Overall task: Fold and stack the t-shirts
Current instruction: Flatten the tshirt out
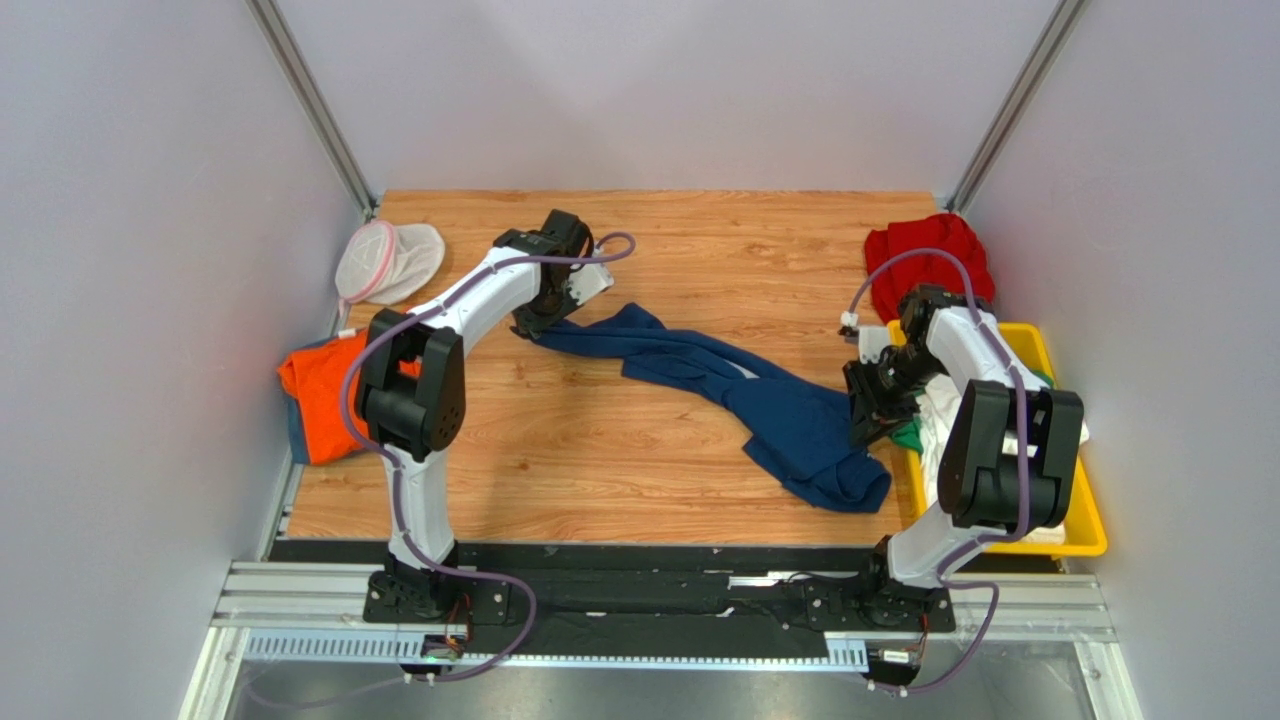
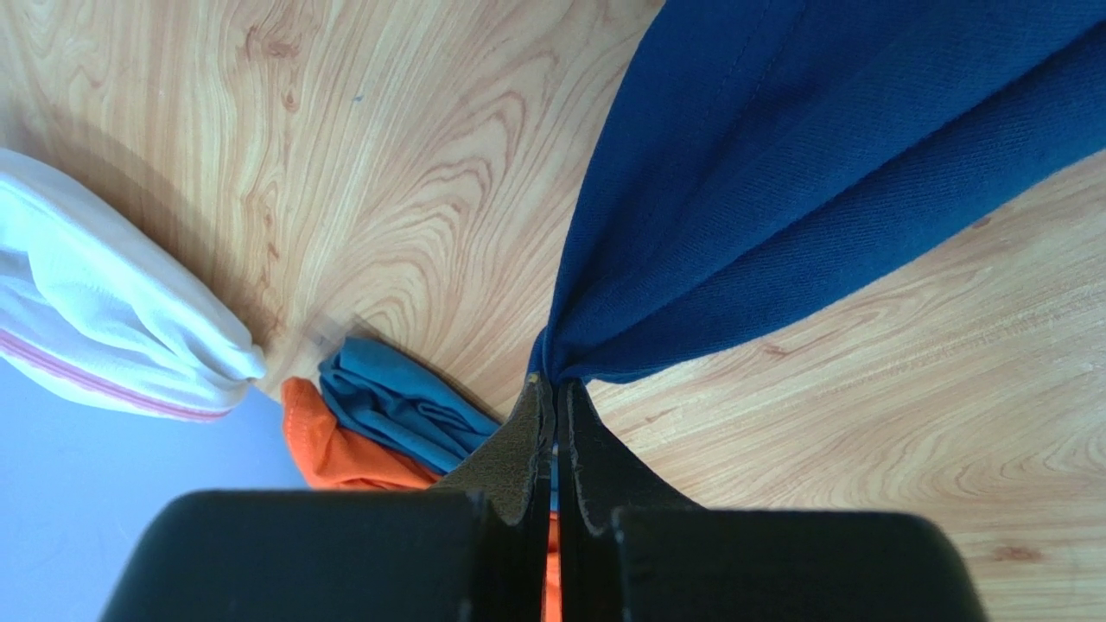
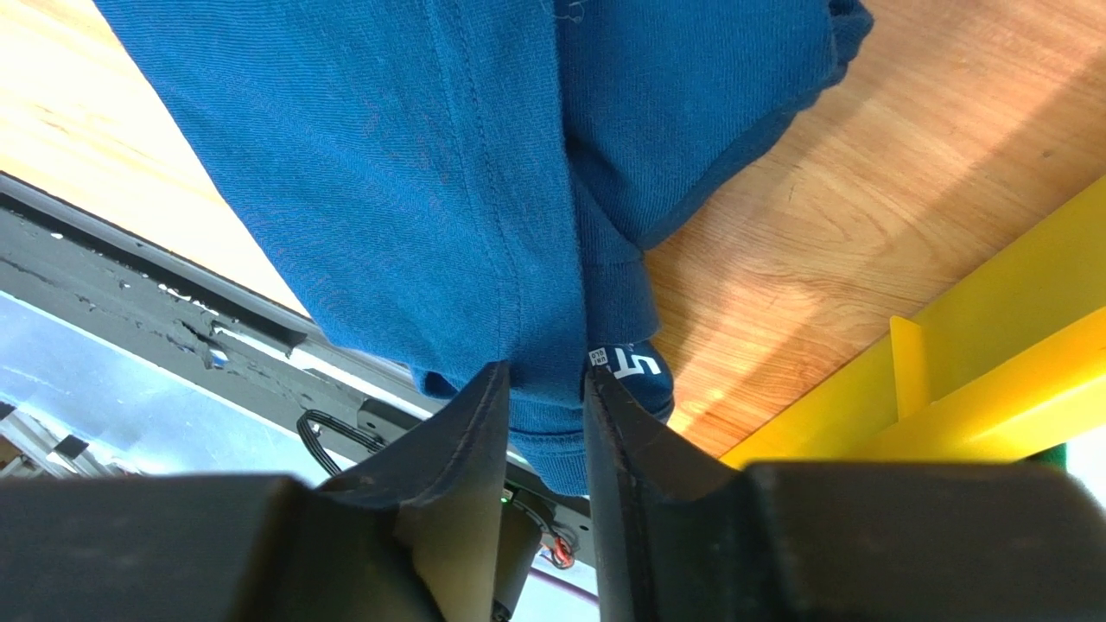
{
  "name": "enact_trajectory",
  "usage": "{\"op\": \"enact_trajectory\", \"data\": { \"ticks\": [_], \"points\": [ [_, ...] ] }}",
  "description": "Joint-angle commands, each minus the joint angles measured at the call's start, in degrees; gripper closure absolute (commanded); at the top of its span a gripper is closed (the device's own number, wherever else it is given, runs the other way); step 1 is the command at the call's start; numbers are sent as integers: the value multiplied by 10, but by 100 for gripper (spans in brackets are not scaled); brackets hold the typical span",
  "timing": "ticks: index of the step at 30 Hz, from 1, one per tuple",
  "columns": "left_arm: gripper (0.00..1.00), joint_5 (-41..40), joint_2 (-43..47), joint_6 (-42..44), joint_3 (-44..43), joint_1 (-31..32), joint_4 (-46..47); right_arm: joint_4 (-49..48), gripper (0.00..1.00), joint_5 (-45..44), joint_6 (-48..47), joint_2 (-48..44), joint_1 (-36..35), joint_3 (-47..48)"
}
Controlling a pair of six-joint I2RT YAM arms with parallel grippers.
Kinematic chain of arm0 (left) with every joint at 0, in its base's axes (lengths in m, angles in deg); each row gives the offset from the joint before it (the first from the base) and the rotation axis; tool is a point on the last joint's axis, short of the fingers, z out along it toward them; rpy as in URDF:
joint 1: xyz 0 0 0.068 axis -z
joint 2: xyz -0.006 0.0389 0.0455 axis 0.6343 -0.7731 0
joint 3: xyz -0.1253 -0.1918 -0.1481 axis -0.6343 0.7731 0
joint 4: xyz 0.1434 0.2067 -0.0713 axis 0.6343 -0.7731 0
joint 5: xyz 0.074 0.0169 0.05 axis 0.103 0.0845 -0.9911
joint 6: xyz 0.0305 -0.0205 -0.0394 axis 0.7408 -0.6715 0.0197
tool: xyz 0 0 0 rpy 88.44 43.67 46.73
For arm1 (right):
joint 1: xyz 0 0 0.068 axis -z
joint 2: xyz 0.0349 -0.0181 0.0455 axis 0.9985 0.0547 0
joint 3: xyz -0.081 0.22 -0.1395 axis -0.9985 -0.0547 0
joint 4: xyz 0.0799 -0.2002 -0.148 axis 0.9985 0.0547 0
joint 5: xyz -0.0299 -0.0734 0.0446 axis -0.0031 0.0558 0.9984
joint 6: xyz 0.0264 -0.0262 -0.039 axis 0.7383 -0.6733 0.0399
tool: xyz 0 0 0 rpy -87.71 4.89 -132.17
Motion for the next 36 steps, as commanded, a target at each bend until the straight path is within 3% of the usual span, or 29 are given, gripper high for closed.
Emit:
{"op": "enact_trajectory", "data": {
  "ticks": [1, 10, 19, 26, 33, 36],
  "points": [
    [100, -8, 0, 8, 2, -2, 4, -12, 76, 12, -4, 3, 3, 2],
    [100, -7, 0, 7, 5, -2, 6, -9, 100, 16, -2, 2, 3, 4],
    [100, 34, 27, -27, -17, -2, -7, 27, 100, 10, 10, -10, 3, 81],
    [100, 114, 120, -101, -50, -2, -23, 42, 100, -14, 54, -23, -9, 240],
    [100, 107, 197, -101, -107, -2, -6, 68, 100, -17, 95, 10, -25, 458],
    [100, 76, 201, -94, -175, -2, -8, 83, 100, -26, 112, 49, -28, 587]
  ]
}}
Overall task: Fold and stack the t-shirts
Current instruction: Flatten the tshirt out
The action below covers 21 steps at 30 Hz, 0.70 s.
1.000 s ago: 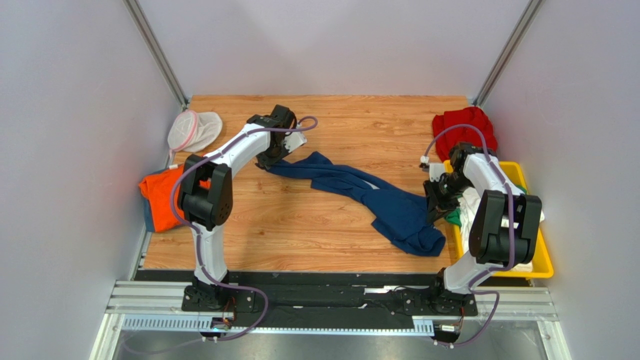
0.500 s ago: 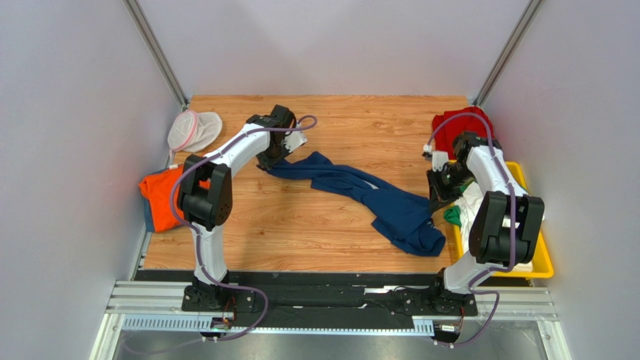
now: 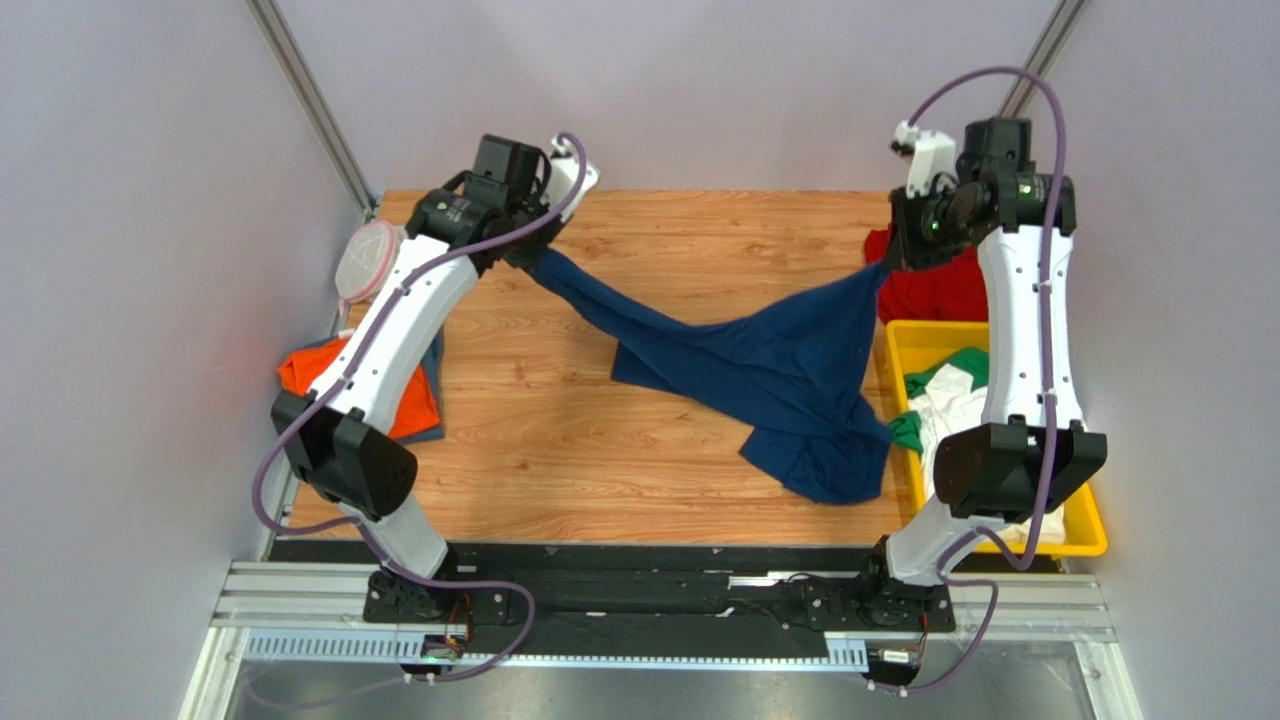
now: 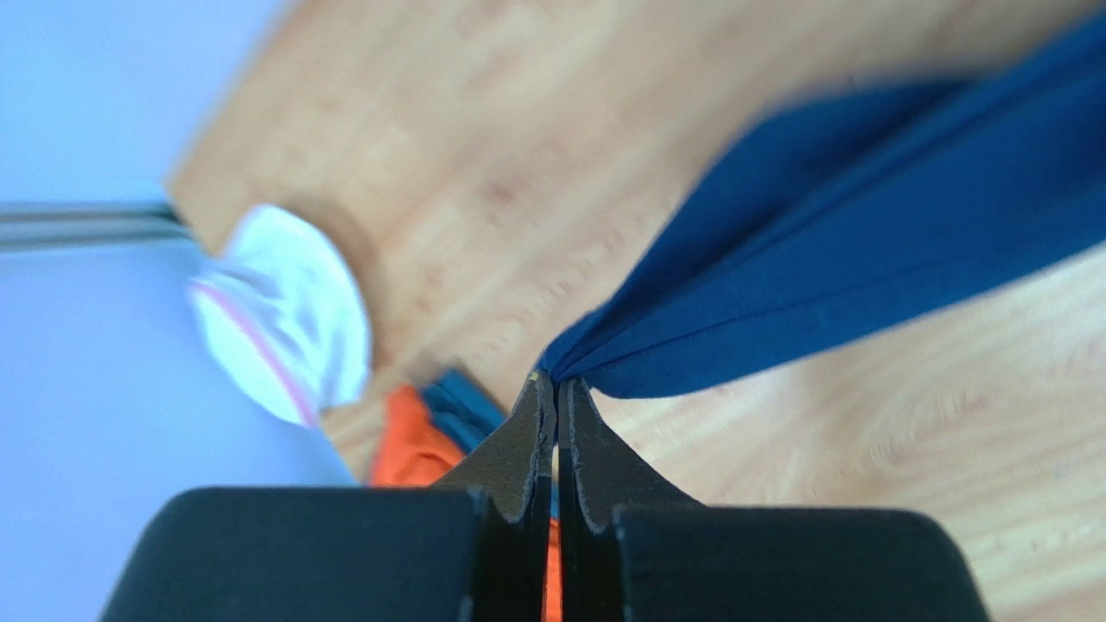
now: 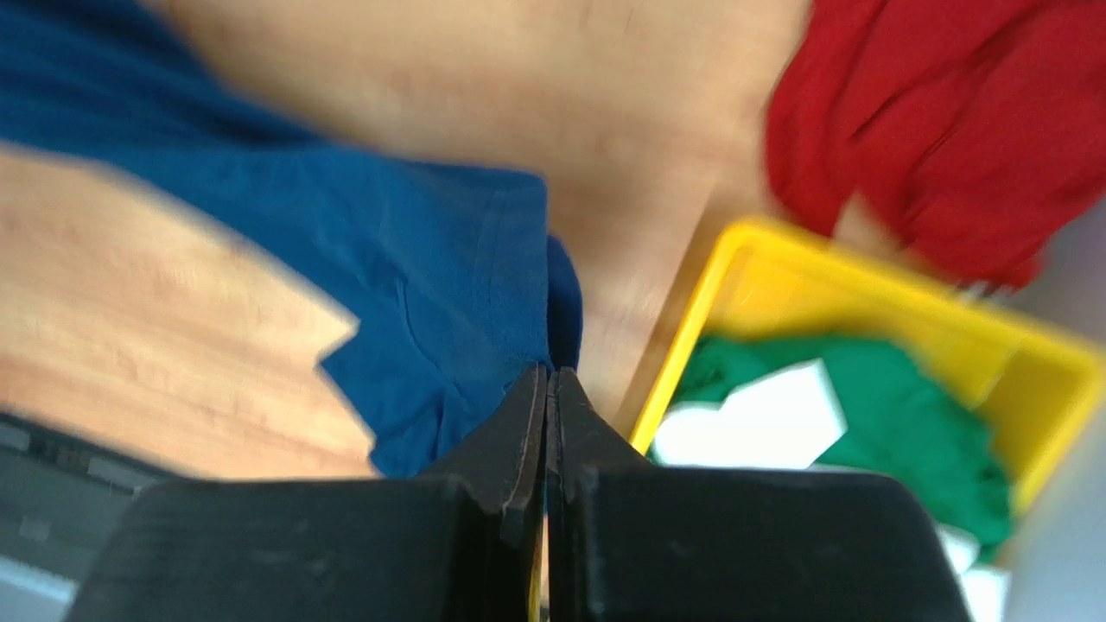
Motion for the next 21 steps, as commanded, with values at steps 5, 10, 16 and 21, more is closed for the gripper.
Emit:
{"op": "enact_trajectory", "data": {
  "ticks": [5, 10, 16, 21],
  "points": [
    [100, -69, 28, -24, -180, -3, 36, -9, 100, -84, 45, 75, -18, 281],
    [100, -114, 23, -23, -239, -10, 73, -84, 100, -109, 35, 57, -20, 274],
    [100, -150, 19, -29, -276, -28, 127, -223, 100, -132, 49, 9, -20, 229],
    [100, -140, 26, -37, -306, -36, 113, -292, 100, -124, 75, -37, -20, 224]
  ]
}}
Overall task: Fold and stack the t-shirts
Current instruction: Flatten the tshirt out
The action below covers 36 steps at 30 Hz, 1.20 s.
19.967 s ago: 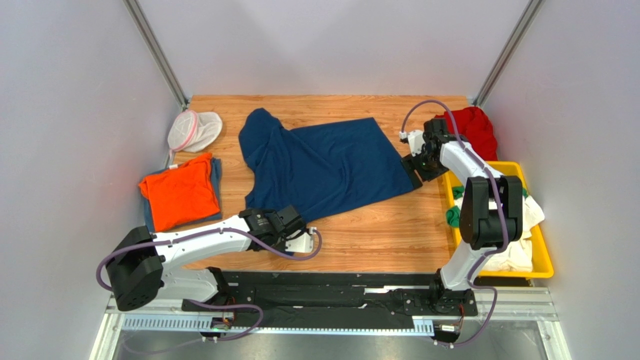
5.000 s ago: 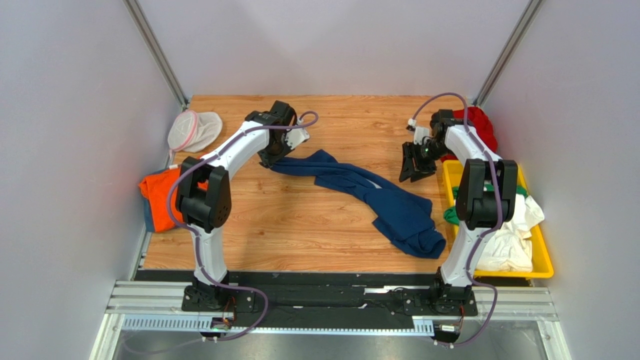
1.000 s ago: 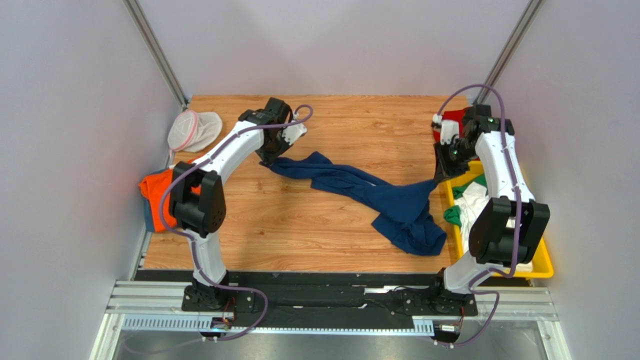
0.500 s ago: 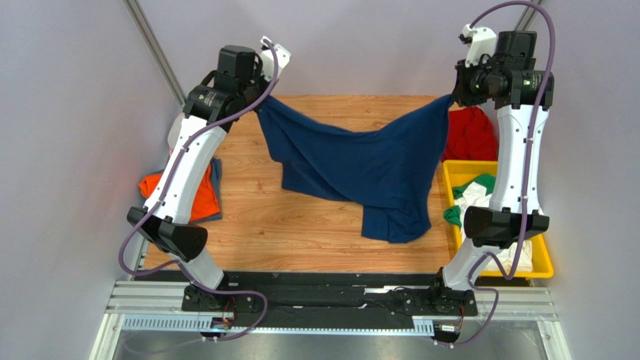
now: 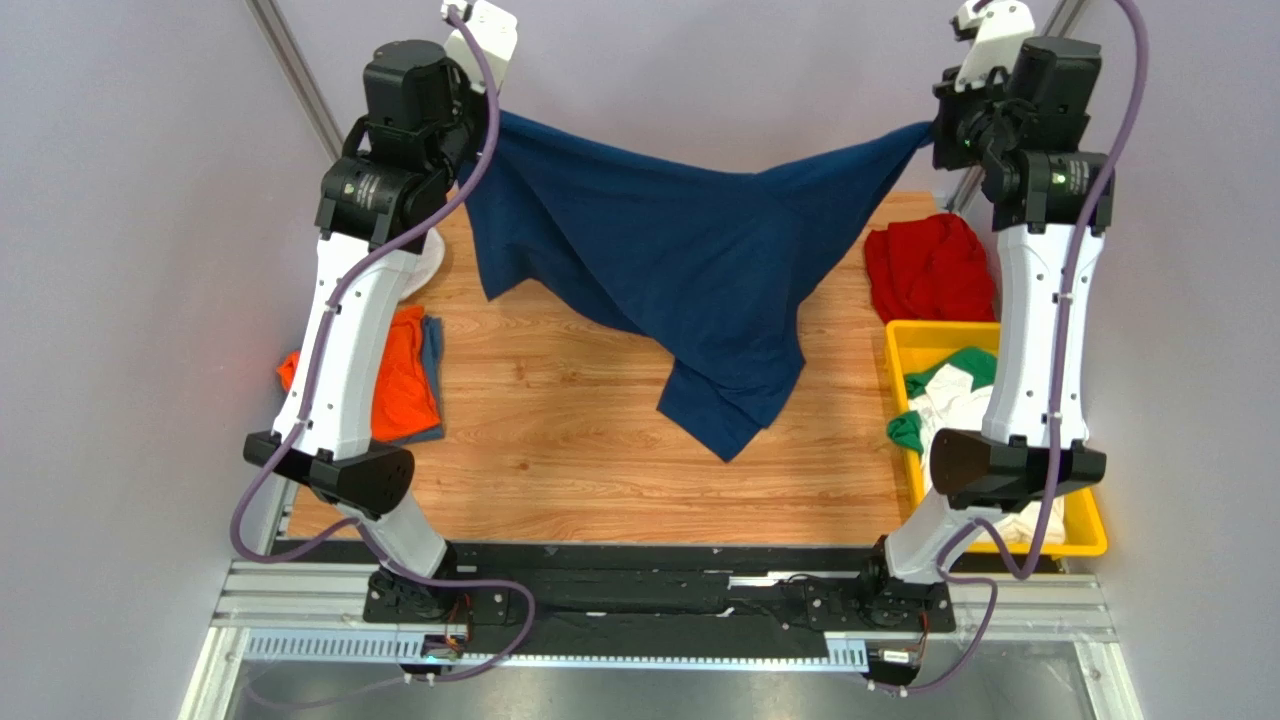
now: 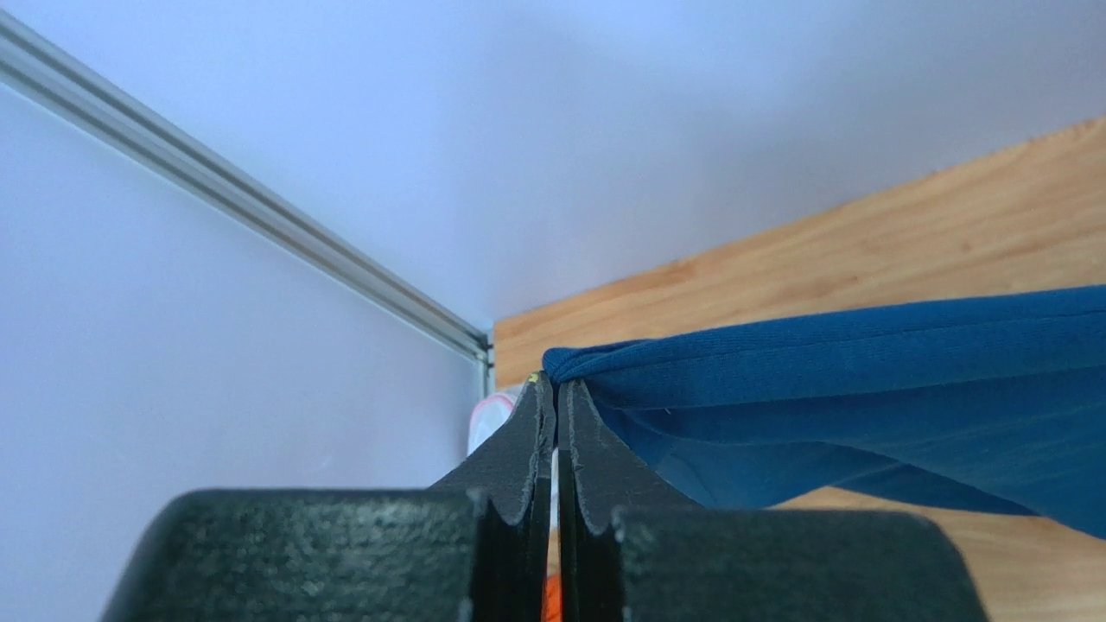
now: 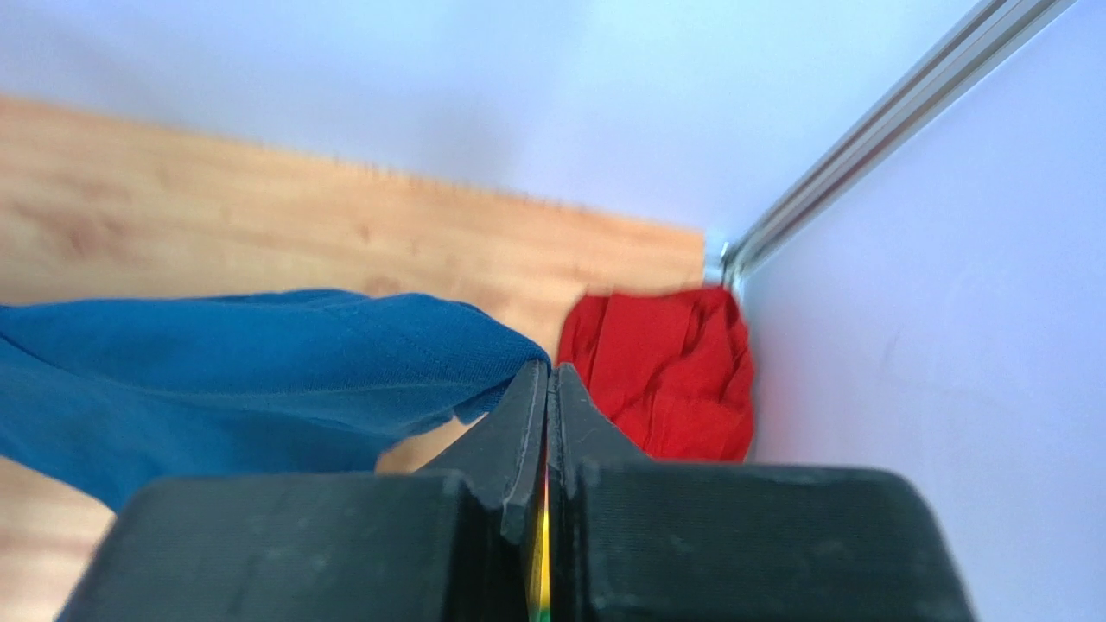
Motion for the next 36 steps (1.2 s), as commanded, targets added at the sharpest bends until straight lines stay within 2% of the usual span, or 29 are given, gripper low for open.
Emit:
{"op": "enact_trajectory", "data": {
  "ticks": [1, 3, 10, 15, 20, 23, 27, 28, 31, 32, 36],
  "points": [
    [100, -11, 33, -17, -34, -7, 21, -114, 100, -8, 31, -94, 0, -2],
    [100, 1, 60, -19, -4, -6, 11, -114, 100, 0, 32, -121, 0, -23],
    [100, 19, 259, -18, 155, -4, 12, -87, 100, 29, 20, -282, 0, -120],
    [100, 31, 364, -23, 247, -5, 11, -71, 100, 30, 24, -372, 0, -136],
    [100, 40, 419, -22, 281, -8, 13, -41, 100, 39, 44, -388, 0, -114],
    [100, 43, 401, -30, 274, -8, 29, -34, 100, 44, 54, -367, 0, -106],
    [100, 23, 315, -25, 236, -8, 98, -59, 100, 20, 50, -311, 0, -82],
    [100, 18, 293, -22, 223, -8, 113, -73, 100, 6, 49, -274, 0, -66],
    [100, -9, 180, -11, 131, -14, 148, -96, 100, -26, 37, -201, 0, 11],
    [100, -13, 149, -15, 74, -18, 153, -99, 100, -32, 36, -153, 1, 33],
    [100, -27, -6, -18, -81, -35, 171, -151, 100, -48, 39, -66, 0, 104]
  ]
}}
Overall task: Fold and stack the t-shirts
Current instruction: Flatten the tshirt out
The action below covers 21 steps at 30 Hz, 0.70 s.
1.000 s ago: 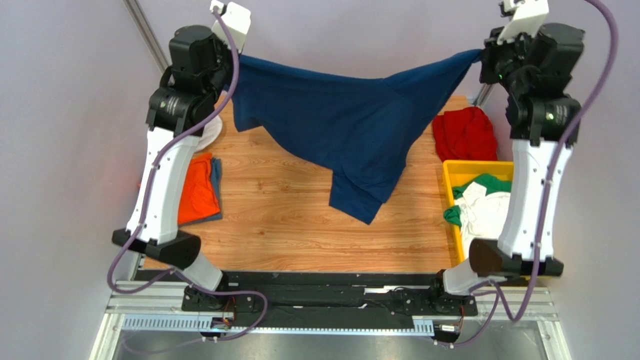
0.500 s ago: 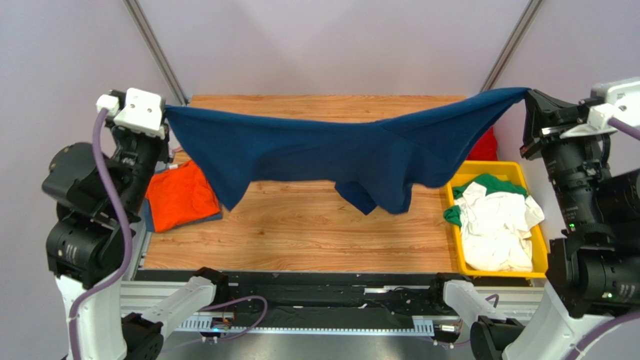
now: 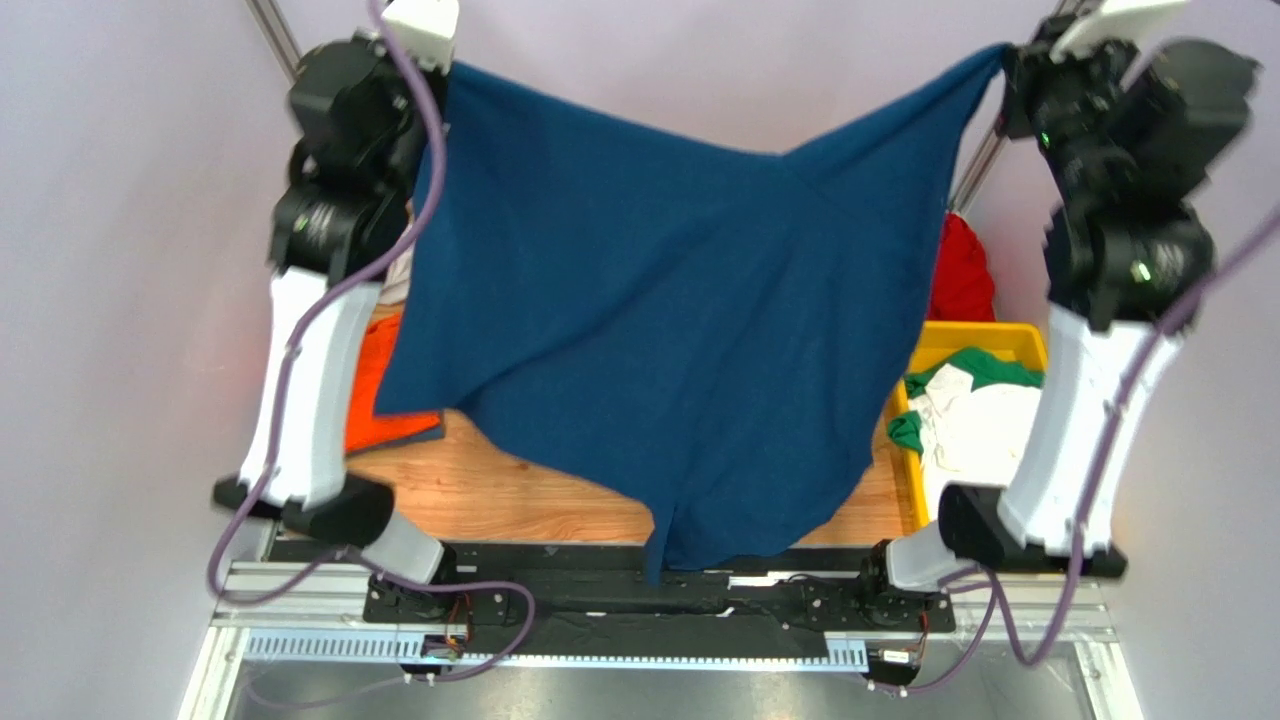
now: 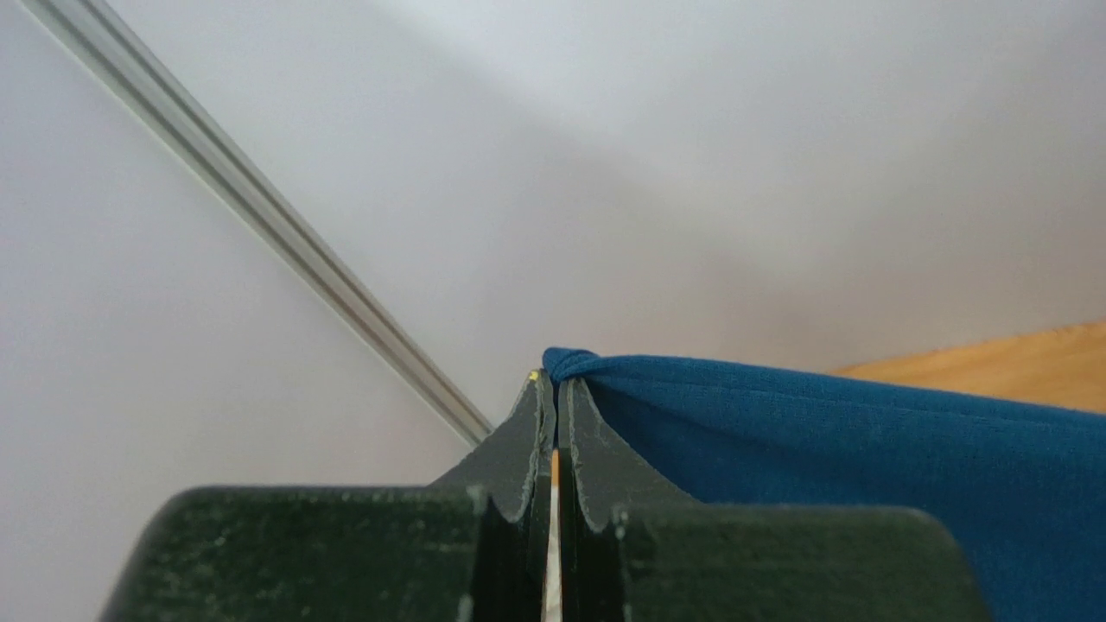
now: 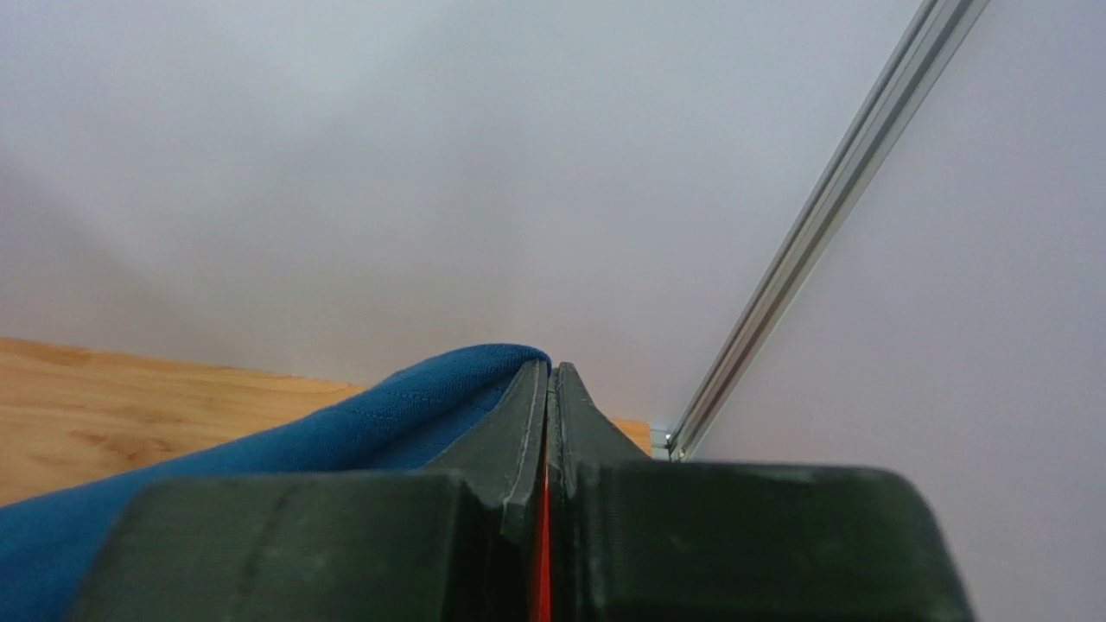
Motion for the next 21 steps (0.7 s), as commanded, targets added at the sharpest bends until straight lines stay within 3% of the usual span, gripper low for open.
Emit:
{"op": "enact_trajectory", "data": {
  "ticks": [1, 3, 7, 16, 21],
  "points": [
    [100, -39, -123, -2, -157, -22, 55, -98, 100, -56, -2, 73, 0, 55],
    [100, -54, -170, 10, -220, -22, 67, -125, 100, -64, 1, 90, 0, 66],
    [100, -61, -161, 16, -201, -23, 104, -167, 100, -64, 17, 84, 0, 61],
    [100, -75, -56, 39, -50, -27, 166, -167, 100, -68, -5, 19, 0, 1],
    [100, -61, 34, 39, 121, -27, 205, -157, 100, -48, -7, -69, 0, -114]
  ]
}}
